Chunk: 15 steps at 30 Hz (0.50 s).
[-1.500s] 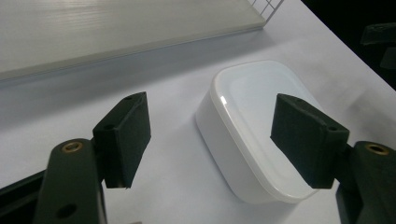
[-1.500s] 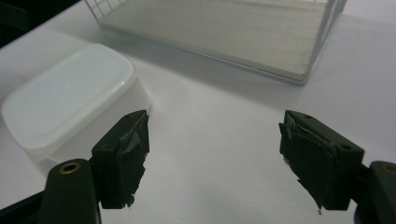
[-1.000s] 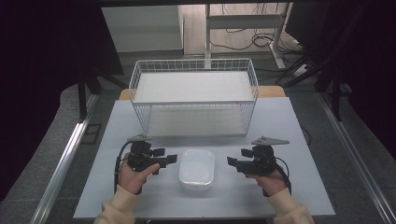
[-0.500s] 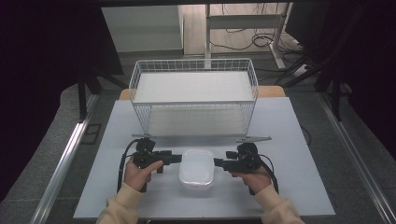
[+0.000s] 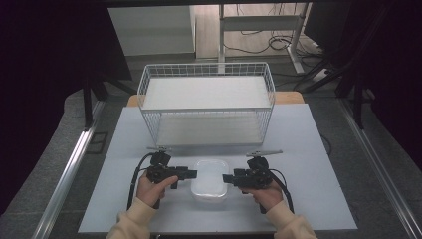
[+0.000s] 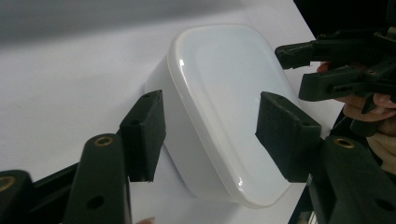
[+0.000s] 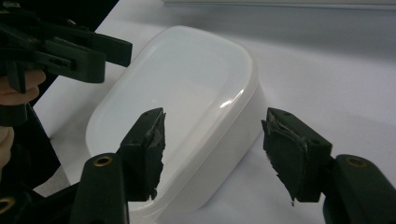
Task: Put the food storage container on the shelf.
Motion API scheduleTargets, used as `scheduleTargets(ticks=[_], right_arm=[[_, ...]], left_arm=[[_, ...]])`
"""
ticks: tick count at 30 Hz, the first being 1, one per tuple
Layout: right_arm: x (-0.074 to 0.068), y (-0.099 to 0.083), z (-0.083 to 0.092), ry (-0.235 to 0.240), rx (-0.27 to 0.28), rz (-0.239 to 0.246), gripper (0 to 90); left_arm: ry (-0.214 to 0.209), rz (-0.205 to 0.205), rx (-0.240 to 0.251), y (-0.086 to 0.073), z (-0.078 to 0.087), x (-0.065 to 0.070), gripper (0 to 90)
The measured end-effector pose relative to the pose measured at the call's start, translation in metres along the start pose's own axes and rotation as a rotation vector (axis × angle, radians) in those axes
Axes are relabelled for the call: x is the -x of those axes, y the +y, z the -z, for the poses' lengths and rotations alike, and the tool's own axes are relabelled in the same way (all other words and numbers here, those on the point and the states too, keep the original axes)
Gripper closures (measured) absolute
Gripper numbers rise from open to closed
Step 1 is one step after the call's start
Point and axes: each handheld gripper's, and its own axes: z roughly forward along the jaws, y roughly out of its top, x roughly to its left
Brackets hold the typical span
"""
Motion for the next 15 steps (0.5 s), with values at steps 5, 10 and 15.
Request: scheduleTargets(ticks=[5, 10, 15], right_arm=[[0.0015, -0.0040, -0.0046, 0.029, -0.006, -0.042, 43.7], [0.0011, -0.0057, -0.0072, 0.047, -0.013, -0.058, 47.9], [0.0018, -0.0073, -0.0067, 0.066, -0.014, -0.102, 56.2]], left_arm=[[-0.032, 0.044, 0.000, -0.0027, -0.0033, -0.0054, 46.0], [-0.052, 0.058, -0.013, -0.0042, -0.0072, -0.0067, 49.7], [-0.046, 0.065, -0.024, -0.0053, -0.0095, -0.0055, 60.6]])
